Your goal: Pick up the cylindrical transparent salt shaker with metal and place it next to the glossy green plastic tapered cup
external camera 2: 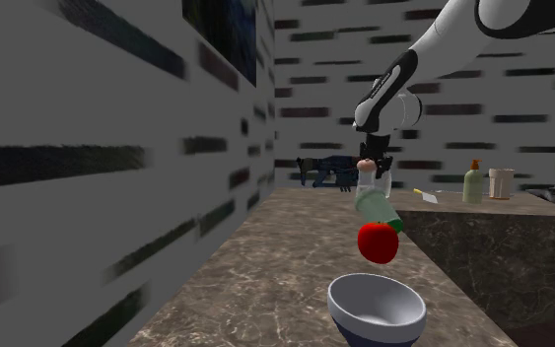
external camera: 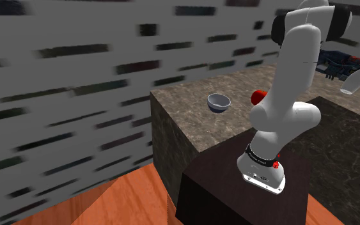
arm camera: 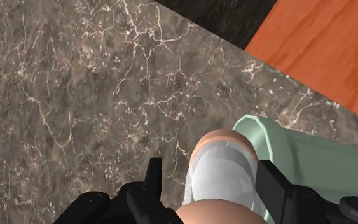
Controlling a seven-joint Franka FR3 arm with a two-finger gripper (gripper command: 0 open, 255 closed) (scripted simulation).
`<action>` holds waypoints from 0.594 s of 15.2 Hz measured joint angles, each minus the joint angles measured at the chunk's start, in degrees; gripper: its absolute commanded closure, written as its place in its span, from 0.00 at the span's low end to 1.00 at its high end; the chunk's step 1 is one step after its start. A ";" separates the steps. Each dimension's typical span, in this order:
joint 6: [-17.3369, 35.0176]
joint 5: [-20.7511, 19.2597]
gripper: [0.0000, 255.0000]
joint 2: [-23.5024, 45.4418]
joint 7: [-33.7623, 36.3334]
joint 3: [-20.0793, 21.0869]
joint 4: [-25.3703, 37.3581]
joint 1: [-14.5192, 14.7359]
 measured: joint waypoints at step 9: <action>-12.18 -0.78 0.00 -0.11 0.81 0.32 0.06 0.15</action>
